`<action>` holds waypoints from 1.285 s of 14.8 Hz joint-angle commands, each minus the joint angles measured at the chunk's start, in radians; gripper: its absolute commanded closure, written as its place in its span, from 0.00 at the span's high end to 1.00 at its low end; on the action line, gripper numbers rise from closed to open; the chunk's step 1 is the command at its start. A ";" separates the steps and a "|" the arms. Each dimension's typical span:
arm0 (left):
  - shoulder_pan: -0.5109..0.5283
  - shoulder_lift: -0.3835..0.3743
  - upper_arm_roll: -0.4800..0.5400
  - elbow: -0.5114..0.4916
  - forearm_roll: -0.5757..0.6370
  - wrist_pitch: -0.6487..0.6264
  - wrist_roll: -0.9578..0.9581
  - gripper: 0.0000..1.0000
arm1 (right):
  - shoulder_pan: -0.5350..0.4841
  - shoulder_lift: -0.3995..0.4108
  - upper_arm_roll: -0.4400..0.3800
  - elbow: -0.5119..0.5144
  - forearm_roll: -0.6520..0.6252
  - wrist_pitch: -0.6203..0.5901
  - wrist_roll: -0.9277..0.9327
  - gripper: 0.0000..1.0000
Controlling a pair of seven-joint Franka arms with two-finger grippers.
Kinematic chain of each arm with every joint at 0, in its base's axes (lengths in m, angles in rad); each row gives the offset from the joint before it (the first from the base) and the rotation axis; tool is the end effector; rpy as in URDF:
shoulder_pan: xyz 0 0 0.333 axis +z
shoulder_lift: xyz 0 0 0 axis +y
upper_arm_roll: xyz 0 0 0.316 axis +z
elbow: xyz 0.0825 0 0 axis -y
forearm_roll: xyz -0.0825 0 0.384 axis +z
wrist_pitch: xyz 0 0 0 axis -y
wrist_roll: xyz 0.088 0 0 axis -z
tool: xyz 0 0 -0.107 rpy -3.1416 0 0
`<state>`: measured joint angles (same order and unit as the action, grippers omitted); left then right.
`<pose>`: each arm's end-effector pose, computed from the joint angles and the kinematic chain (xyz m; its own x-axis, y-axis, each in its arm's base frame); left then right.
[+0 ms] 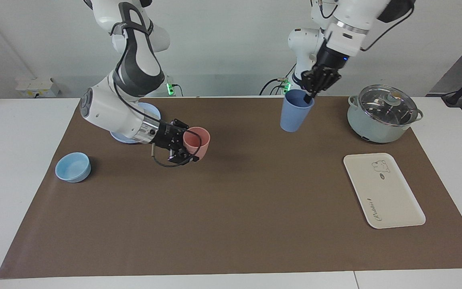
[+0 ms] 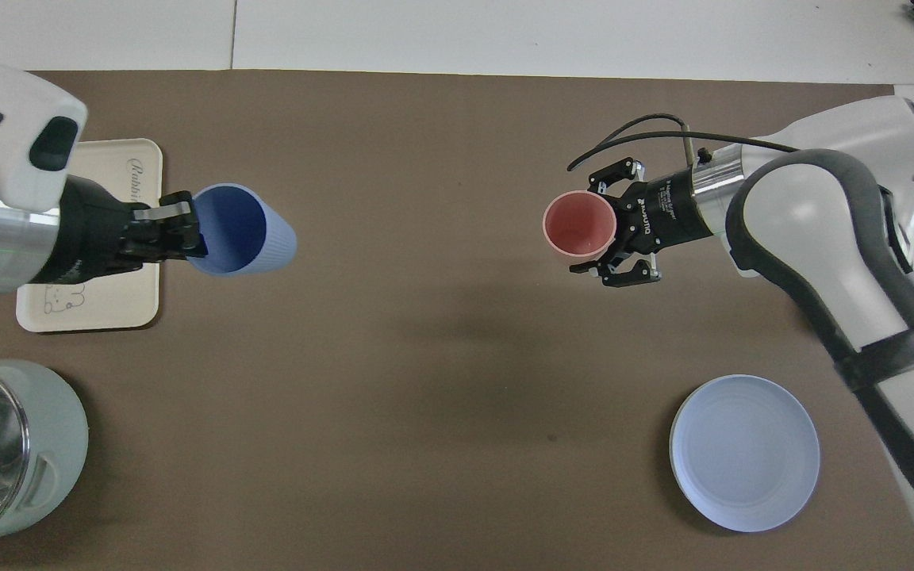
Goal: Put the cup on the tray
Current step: 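Lower the blue cup onto the tray while the right gripper lowers the pink cup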
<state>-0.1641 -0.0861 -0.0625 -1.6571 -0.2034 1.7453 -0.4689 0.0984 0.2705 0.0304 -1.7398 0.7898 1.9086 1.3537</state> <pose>0.5260 -0.1416 0.6489 0.9624 0.2643 0.0626 0.2409 -0.9372 0.2523 0.6207 0.1303 0.4311 0.0043 -0.7382 -0.6746 -0.9976 -0.0496 0.0479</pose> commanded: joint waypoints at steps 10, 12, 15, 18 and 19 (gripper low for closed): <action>0.495 0.256 -0.005 -0.180 0.009 0.448 0.716 0.00 | -0.247 0.231 0.011 0.032 0.034 0.029 -0.318 0.00; 0.498 0.307 -0.007 -0.199 0.009 0.540 0.760 0.00 | -0.273 0.257 0.011 0.051 0.028 0.027 -0.326 0.00; 0.498 0.347 -0.007 -0.196 0.007 0.546 0.768 0.00 | -0.281 0.259 0.008 0.051 0.022 0.044 -0.335 0.00; 0.488 0.344 -0.007 -0.211 0.007 0.554 0.777 0.92 | -0.296 0.259 0.005 0.049 0.002 0.059 -0.337 0.00; 0.486 0.344 -0.007 -0.201 0.009 0.537 0.789 1.00 | -0.301 0.259 0.005 0.046 -0.003 0.069 -0.337 0.00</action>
<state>0.3328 0.2802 -0.0742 -1.8446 -0.2073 2.2829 0.2976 -0.1813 0.5184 0.0255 -1.7061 0.7983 1.9614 1.0436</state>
